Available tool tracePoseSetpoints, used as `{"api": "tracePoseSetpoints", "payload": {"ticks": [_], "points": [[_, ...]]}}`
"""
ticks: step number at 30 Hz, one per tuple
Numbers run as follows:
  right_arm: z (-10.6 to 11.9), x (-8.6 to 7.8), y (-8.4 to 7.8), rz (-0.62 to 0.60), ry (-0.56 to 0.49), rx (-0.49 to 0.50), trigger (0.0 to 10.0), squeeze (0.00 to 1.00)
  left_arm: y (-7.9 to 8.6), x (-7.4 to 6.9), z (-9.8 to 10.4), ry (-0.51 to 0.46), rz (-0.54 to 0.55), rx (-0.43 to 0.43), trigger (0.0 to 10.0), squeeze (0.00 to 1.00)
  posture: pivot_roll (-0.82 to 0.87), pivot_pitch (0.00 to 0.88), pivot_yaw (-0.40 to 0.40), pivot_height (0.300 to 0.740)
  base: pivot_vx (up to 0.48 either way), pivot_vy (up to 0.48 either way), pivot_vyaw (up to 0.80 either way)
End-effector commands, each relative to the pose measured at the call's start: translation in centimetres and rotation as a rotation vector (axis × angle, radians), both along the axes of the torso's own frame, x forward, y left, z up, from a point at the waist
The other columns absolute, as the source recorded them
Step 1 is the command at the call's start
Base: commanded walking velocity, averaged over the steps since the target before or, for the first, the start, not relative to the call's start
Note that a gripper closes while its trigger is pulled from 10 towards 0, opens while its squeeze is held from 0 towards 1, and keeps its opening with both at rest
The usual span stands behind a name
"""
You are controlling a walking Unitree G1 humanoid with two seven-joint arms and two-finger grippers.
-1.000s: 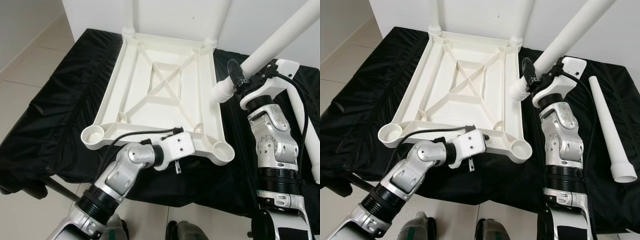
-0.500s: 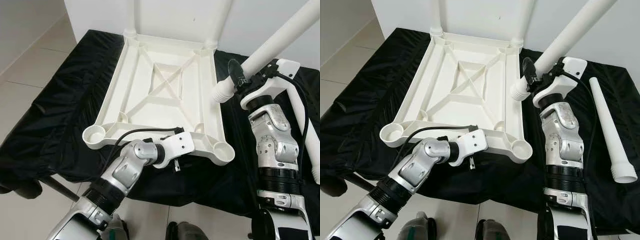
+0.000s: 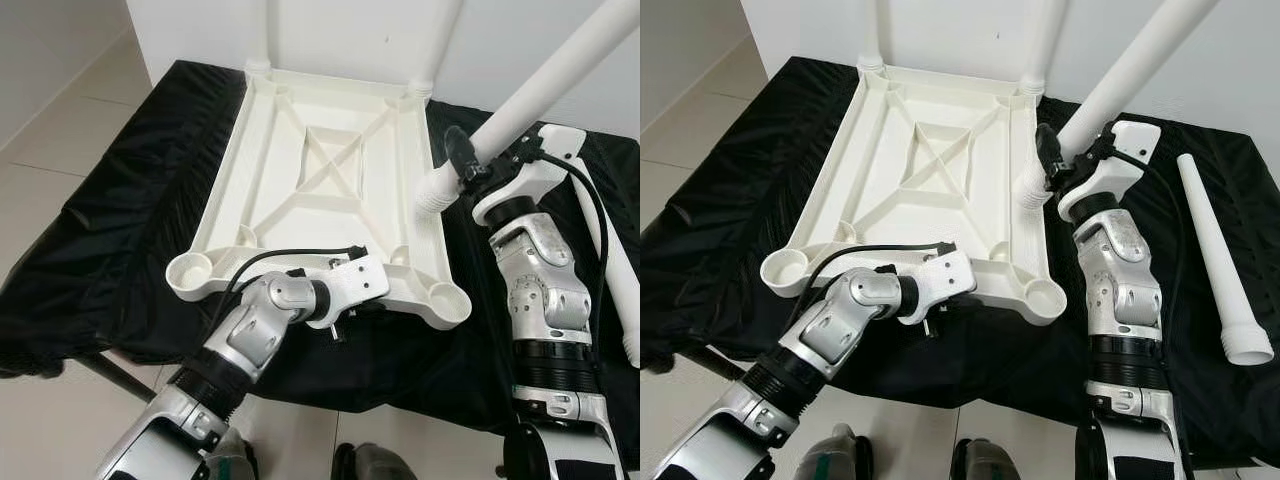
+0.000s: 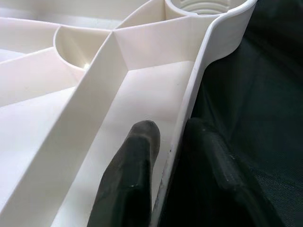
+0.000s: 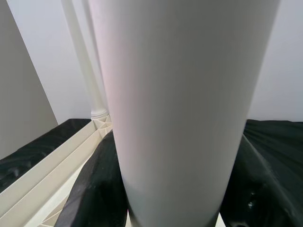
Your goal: Building children table
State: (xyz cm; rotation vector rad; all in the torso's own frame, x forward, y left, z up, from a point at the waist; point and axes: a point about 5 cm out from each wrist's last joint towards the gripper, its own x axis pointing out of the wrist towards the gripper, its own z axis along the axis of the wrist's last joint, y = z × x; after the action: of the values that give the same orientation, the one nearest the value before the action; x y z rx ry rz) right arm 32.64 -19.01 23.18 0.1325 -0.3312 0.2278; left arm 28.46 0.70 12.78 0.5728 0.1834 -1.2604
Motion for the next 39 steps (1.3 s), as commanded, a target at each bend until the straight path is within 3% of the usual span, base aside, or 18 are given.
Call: {"api": "tracePoseSetpoints", "payload": {"ticks": [1,2,3,9,10,11,28,29,31,32,39], "points": [[0.2,-0.3,-0.1,0.002,-0.009,-0.016,10.0,0.0,0.2,0.3,-0.6,-0.002,0.074,0.002,3.8,0.0,0.0,0.043,-0.055,0.74,0.0,0.0,0.0],[0.1,-0.3,0.0,0.004,-0.008,-0.018,10.0,0.0,0.1,0.3,-0.3,0.006,0.069,-0.009,9.6,0.0,0.0,0.043,-0.055,0.74,0.0,0.0,0.0],[0.1,-0.3,0.0,0.006,-0.007,-0.019,10.0,0.0,0.0,0.3,-0.1,0.008,0.058,-0.016,10.0,0.0,0.01,0.04,-0.057,0.74,0.0,0.0,0.0],[0.1,-0.3,0.1,0.008,-0.007,-0.021,10.0,0.0,-0.1,0.5,0.0,0.014,0.059,-0.018,10.0,0.0,0.01,0.04,-0.057,0.74,0.0,0.0,0.0],[0.0,-0.3,0.1,0.009,-0.007,-0.022,10.0,0.0,-0.2,0.5,-0.1,0.013,0.059,-0.015,7.5,0.0,0.01,0.04,-0.057,0.74,0.0,0.0,0.0],[0.0,-0.3,0.1,0.013,-0.005,-0.027,10.0,0.0,-0.3,0.4,-0.1,0.007,0.05,-0.016,0.0,0.0,0.0,0.041,-0.057,0.74,0.0,0.0,0.0],[-1.8,-1.9,-0.5,0.081,0.057,-0.165,10.0,0.0,0.9,0.9,-0.3,-0.013,0.085,-0.008,0.0,0.0,-0.01,0.063,-0.066,0.74,0.0,0.0,0.0],[-1.7,-1.9,-0.7,0.073,0.053,-0.166,10.0,0.0,1.1,1.0,0.0,-0.018,0.086,-0.014,2.0,0.0,-0.01,0.064,-0.066,0.74,0.0,0.0,0.0],[-1.6,-1.8,-0.8,0.071,0.05,-0.163,10.0,0.0,1.0,1.0,0.1,-0.019,0.085,-0.017,2.0,0.0,-0.01,0.064,-0.066,0.74,0.0,0.0,0.0],[-1.5,-1.8,-0.7,0.068,0.047,-0.163,10.0,0.0,0.9,0.9,0.1,-0.02,0.084,-0.017,10.0,0.0,-0.01,0.063,-0.066,0.74,0.0,0.0,0.0],[-1.4,-1.6,-0.3,0.084,0.038,-0.162,10.0,0.0,0.4,0.8,0.1,-0.024,0.077,-0.018,10.0,0.0,0.0,0.061,-0.066,0.74,0.0,0.0,0.0]]}}
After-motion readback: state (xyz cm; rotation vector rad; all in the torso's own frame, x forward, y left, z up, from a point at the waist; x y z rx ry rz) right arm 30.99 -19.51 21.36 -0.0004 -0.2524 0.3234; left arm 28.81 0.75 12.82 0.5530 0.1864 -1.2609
